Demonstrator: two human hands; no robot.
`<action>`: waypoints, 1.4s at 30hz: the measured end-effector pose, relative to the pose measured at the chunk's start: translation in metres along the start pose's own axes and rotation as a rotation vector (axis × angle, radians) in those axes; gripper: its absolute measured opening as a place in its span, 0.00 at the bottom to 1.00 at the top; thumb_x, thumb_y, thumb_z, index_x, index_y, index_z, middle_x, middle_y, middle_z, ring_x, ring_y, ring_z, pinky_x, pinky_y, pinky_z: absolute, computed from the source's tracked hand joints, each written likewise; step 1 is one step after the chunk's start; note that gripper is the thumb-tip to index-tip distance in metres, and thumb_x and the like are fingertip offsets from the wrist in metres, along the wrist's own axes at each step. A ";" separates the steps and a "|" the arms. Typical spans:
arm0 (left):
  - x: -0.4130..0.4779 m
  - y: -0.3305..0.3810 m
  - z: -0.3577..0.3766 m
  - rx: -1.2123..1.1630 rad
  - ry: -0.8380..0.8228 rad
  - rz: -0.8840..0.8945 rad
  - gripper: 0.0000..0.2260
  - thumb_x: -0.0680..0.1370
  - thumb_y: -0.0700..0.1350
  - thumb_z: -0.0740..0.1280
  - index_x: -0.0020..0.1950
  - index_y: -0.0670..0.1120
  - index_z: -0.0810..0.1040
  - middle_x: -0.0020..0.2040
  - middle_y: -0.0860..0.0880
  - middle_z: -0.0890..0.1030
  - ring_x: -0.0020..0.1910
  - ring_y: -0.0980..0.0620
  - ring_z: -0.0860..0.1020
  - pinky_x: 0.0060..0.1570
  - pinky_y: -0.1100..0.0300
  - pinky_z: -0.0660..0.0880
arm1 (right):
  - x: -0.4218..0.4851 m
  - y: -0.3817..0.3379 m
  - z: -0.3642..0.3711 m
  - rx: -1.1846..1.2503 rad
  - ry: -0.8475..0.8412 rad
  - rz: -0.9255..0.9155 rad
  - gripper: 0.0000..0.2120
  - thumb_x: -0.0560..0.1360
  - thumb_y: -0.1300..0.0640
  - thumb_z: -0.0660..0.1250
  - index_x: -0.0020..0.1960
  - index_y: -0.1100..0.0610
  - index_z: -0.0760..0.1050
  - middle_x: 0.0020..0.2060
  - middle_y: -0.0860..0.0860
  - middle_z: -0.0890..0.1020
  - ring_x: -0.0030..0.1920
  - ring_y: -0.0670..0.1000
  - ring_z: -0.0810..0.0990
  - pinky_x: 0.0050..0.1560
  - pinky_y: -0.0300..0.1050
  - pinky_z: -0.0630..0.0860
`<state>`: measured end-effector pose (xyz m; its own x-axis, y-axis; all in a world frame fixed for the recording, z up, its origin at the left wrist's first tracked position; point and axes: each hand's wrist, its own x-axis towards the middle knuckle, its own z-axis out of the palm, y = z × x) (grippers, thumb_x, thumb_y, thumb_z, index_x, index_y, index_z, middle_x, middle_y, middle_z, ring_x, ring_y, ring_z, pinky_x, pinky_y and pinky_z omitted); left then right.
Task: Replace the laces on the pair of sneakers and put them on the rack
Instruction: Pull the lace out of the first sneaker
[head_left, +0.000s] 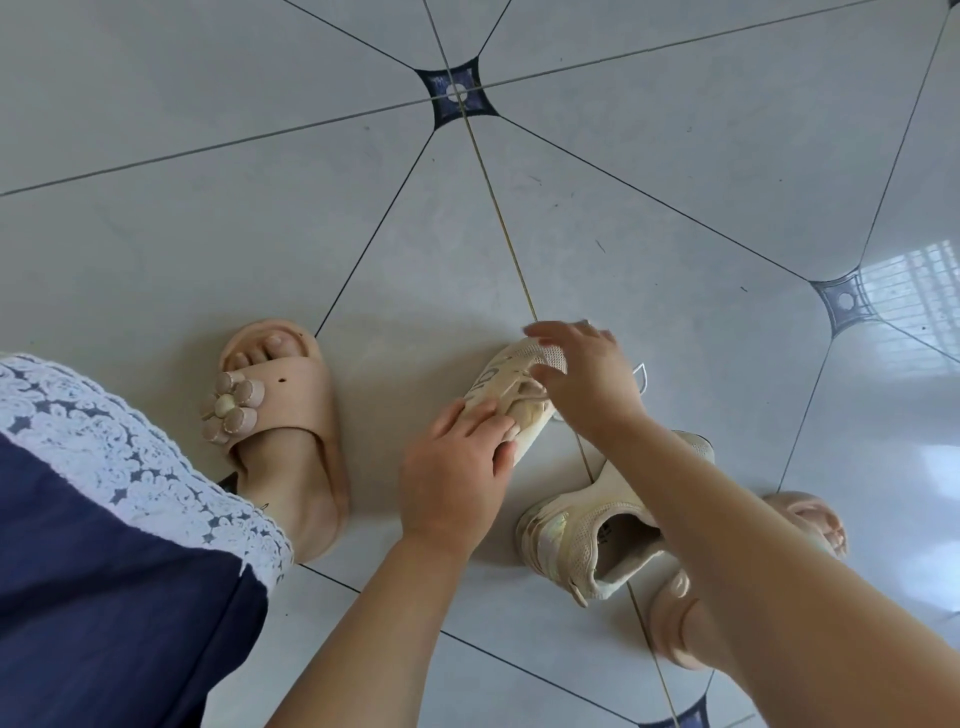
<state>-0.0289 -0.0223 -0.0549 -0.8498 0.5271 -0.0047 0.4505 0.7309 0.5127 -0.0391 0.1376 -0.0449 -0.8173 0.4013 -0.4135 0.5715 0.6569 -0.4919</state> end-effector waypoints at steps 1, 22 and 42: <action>0.000 0.000 0.000 0.003 0.010 0.008 0.02 0.70 0.45 0.69 0.41 0.49 0.81 0.48 0.54 0.83 0.47 0.49 0.80 0.37 0.61 0.75 | 0.002 -0.003 -0.003 -0.068 -0.050 -0.121 0.17 0.73 0.58 0.67 0.61 0.46 0.76 0.57 0.46 0.77 0.61 0.51 0.68 0.61 0.44 0.63; 0.000 0.001 0.002 -0.006 0.048 0.013 0.06 0.71 0.44 0.66 0.42 0.48 0.82 0.48 0.54 0.84 0.45 0.49 0.81 0.37 0.60 0.76 | 0.006 -0.017 -0.008 -0.288 -0.140 -0.328 0.15 0.75 0.56 0.65 0.60 0.44 0.76 0.58 0.44 0.77 0.64 0.51 0.67 0.64 0.45 0.62; 0.000 0.002 0.004 0.019 0.090 0.033 0.09 0.72 0.47 0.62 0.42 0.49 0.82 0.49 0.53 0.83 0.44 0.50 0.80 0.38 0.61 0.75 | 0.019 0.006 -0.031 -0.199 -0.027 -0.127 0.16 0.73 0.53 0.68 0.59 0.44 0.76 0.60 0.46 0.78 0.64 0.53 0.68 0.61 0.46 0.63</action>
<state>-0.0269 -0.0192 -0.0577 -0.8552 0.5106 0.0891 0.4830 0.7226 0.4945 -0.0537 0.1686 -0.0318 -0.8777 0.2923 -0.3797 0.4364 0.8148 -0.3816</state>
